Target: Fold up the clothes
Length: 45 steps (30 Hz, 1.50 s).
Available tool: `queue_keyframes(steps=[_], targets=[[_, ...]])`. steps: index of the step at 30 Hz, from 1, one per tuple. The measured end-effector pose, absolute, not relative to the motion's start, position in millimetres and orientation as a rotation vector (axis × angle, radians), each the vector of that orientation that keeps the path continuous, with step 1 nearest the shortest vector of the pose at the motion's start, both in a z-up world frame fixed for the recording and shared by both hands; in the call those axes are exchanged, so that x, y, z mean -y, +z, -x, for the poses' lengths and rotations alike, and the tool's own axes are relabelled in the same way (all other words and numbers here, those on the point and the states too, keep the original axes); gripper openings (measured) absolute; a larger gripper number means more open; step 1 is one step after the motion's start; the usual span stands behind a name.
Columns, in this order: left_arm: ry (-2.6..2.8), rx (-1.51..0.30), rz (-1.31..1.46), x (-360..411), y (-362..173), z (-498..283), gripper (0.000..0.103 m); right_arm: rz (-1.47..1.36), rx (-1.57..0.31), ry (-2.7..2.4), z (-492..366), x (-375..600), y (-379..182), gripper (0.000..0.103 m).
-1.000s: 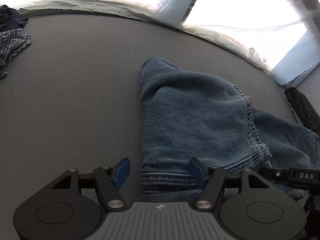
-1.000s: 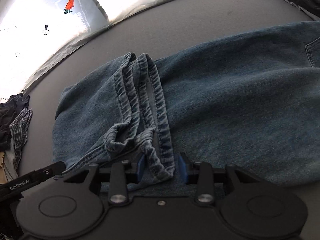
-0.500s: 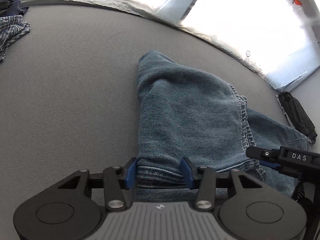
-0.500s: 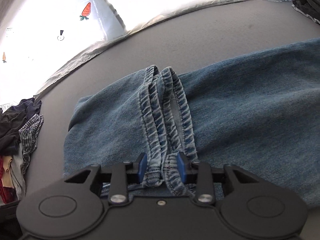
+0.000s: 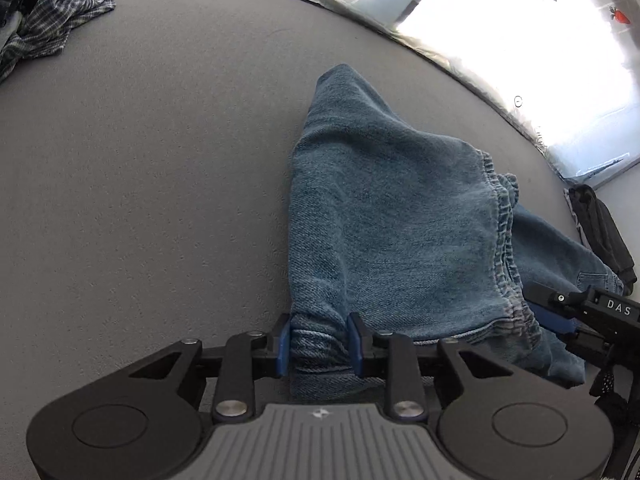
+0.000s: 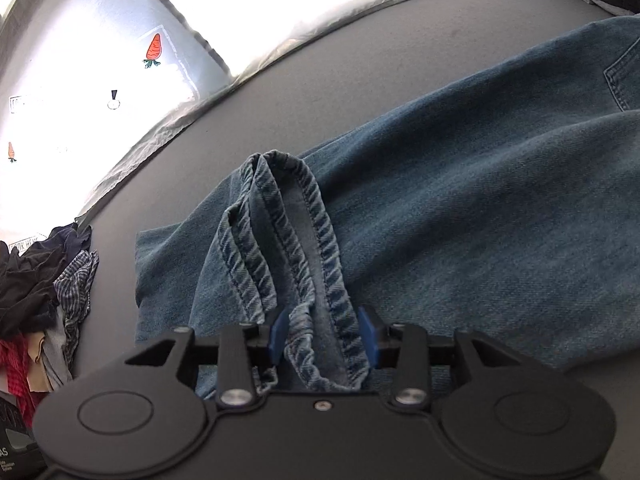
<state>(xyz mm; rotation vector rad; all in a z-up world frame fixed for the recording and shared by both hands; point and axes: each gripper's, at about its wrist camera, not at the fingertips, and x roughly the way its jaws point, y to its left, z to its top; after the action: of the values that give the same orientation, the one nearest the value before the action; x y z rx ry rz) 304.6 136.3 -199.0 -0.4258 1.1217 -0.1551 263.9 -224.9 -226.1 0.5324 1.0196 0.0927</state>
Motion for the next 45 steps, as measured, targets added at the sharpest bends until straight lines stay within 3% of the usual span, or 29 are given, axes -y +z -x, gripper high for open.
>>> queue_keyframes(steps=[5, 9, 14, 20, 25, 27, 29, 35, 37, 39, 40, 45], targets=[[-0.132, -1.107, 0.328, -124, -192, -307, 0.043, -0.616, -1.057, 0.178, -273, 222, -241, 0.055], [-0.123, -1.105, 0.318, -123, -193, -307, 0.046, -0.671, -1.054, 0.204, -275, 223, -245, 0.063], [-0.128, -1.094, 0.288, -117, -193, -306, 0.051, -0.678, -1.008, 0.171, -269, 231, -245, 0.063], [-0.136, -1.078, 0.251, -111, -193, -305, 0.055, -0.75, -1.013, 0.28, -273, 227, -252, 0.071], [-0.162, -1.069, 0.266, -111, -195, -304, 0.063, -0.872, -1.032, 0.376, -275, 223, -268, 0.058], [-0.207, -1.075, 0.264, -108, -197, -306, 0.075, -0.861, -1.039, 0.338, -276, 224, -271, 0.031], [-0.265, -1.092, 0.222, -99, -199, -309, 0.103, -0.832, -1.038, 0.326, -275, 222, -269, 0.033], [-0.224, -1.077, -0.071, -55, -205, -303, 0.103, -0.842, -1.072, 0.359, -283, 212, -271, 0.035], [-0.225, -1.084, -0.024, -62, -203, -306, 0.103, -0.922, -1.099, 0.352, -286, 219, -277, 0.032], [-0.224, -1.086, 0.006, -66, -202, -307, 0.103, -0.922, -1.108, 0.347, -286, 221, -277, 0.018], [-0.221, -1.086, 0.008, -65, -202, -308, 0.103, -0.907, -1.109, 0.343, -285, 221, -276, 0.017], [-0.188, -1.086, 0.058, -66, -198, -315, 0.103, -0.53, -1.015, 0.37, -279, 192, -240, 0.013]])
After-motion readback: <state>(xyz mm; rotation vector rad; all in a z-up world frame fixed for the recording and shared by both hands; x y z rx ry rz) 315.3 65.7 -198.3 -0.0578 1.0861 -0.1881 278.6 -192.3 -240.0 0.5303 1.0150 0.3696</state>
